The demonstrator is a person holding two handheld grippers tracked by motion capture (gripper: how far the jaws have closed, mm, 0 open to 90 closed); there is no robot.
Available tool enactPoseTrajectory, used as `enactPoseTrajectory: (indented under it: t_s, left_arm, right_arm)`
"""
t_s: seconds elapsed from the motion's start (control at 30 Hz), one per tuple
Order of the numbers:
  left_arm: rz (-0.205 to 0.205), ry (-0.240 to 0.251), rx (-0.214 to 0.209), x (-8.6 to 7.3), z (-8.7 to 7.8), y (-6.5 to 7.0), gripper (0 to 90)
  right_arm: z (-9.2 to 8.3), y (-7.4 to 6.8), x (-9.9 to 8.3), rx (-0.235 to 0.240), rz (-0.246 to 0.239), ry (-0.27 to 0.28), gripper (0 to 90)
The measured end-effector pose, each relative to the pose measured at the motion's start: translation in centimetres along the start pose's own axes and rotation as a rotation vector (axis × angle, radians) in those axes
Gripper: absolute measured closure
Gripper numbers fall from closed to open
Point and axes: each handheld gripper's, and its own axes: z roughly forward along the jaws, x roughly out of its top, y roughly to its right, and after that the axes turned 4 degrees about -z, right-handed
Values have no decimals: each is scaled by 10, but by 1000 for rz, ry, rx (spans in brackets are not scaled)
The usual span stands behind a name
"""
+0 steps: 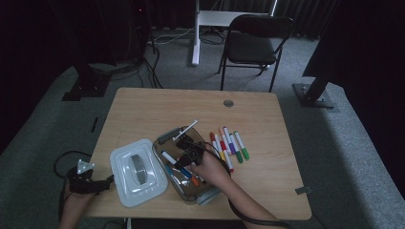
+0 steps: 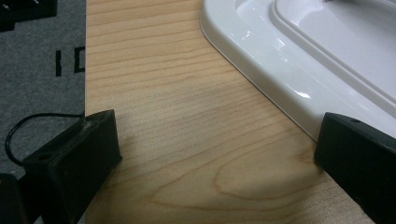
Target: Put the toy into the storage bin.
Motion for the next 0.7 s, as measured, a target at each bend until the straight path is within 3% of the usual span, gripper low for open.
enactPoseTrajectory:
  t_s: [0.3,0.53,0.7]
  left_arm:
    - [-1,0,0,0,0,0,6]
    - [1,-1,-1,0,0,0,6]
    - [1,-1,-1,0,0,0,6]
  right_arm:
    - [17,-5,5,-7,-13,-70,767]
    - [37,1,7,12,5,-157,767]
    - [45,2,6,21,-21,-201,761]
